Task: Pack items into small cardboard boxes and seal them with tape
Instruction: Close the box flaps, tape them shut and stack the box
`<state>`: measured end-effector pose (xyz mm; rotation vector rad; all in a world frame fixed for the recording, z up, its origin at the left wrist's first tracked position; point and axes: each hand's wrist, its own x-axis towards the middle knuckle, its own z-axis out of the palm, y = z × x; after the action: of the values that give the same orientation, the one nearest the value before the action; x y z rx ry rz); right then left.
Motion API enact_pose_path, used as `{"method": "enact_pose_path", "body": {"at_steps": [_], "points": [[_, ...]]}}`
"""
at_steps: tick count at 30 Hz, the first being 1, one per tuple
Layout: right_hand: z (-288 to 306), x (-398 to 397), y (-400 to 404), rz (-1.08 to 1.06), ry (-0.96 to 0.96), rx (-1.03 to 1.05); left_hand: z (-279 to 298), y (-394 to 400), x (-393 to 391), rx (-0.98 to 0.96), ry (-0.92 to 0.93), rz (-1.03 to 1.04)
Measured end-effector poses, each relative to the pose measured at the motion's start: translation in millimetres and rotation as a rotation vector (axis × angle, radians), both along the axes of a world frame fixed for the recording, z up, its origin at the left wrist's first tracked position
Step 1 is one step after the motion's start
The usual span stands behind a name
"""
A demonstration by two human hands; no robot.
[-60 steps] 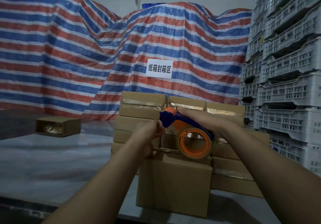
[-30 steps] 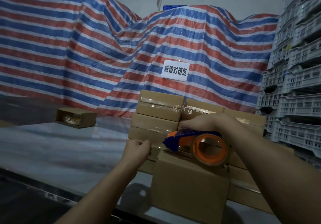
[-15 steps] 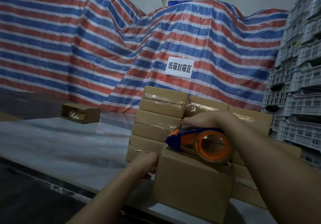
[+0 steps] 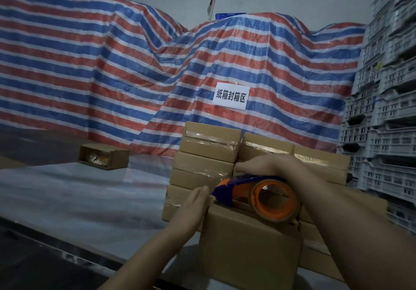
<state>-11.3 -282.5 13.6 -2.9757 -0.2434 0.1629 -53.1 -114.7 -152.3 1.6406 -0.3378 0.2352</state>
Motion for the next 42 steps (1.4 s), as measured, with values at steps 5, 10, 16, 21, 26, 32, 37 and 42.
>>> {"method": "enact_pose_path", "body": {"at_steps": [5, 10, 16, 21, 26, 32, 37, 42], "points": [[0, 0, 2, 0.009, -0.031, -0.034, -3, 1, -10, 0.179, -0.009, -0.17], [-1, -2, 3, 0.015, -0.045, -0.012, -10, 2, -3, 0.417, -0.228, 0.02], [8, -13, 5, -0.015, -0.014, -0.11, -7, 10, 7, 0.766, -0.552, 0.33], [12, -14, -6, -0.059, 0.08, -0.033, -10, 11, 11, 0.848, -0.527, 0.346], [25, -23, -49, -0.112, 0.025, -0.087, -9, 10, 11, 0.862, -0.477, 0.336], [8, -30, -52, -0.155, -0.036, -0.307, 5, 9, 4, 0.8, -0.344, 0.149], [2, -34, -51, -0.088, 0.011, -0.307, 30, 5, -4, 0.783, -0.308, 0.138], [2, -29, -54, 0.0, -0.005, -0.4, 25, -17, -14, 1.079, -0.505, 0.15]]}}
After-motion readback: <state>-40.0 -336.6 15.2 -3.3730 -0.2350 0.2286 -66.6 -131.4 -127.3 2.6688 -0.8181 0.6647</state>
